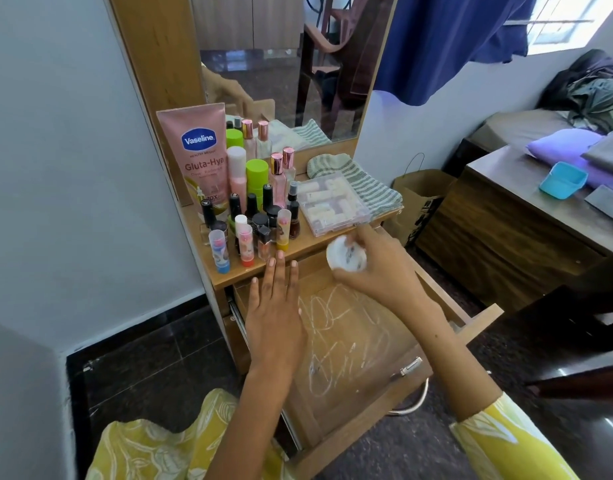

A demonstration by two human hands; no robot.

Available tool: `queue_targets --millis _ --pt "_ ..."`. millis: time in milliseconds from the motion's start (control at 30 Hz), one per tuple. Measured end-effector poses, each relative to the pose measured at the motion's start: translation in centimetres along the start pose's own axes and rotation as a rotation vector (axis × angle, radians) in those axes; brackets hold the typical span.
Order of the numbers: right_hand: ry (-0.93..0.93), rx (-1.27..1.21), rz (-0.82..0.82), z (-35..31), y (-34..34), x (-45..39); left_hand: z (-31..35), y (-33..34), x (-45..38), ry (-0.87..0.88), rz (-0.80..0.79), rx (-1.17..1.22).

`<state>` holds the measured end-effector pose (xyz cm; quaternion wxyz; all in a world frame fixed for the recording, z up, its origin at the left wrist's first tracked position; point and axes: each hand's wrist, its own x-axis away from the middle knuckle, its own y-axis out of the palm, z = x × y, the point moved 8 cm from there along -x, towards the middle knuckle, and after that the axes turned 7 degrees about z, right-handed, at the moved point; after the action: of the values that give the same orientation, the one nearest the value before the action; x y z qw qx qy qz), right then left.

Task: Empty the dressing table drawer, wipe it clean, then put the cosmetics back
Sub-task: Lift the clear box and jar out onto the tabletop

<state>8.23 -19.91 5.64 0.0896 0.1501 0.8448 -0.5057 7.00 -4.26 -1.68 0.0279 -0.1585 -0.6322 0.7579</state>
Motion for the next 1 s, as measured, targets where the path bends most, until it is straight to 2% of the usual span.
queue_targets --millis 100,200,400,600,800,1000 --pt "-0.058 -0.065 0.142 -1.4 -1.1 -2.3 0.0 -0.1 0.1 0.002 0.002 0.008" --pt "-0.043 -0.096 0.216 -1.5 -0.9 -3.8 -0.1 0.0 0.0 -0.002 -0.004 0.016" --pt "-0.029 -0.039 0.202 -1.2 1.2 -5.6 -0.1 0.2 -0.1 -0.005 -0.009 0.014" --pt "-0.064 -0.051 0.121 -1.2 2.9 -5.7 -0.1 0.0 0.0 -0.004 0.010 0.022" --pt "-0.086 0.019 0.273 0.6 2.3 -2.8 0.1 -0.5 0.0 0.013 0.019 0.038" --pt "0.025 0.054 0.239 4.2 2.2 -2.6 0.5 -1.1 0.0 0.016 0.008 0.049"
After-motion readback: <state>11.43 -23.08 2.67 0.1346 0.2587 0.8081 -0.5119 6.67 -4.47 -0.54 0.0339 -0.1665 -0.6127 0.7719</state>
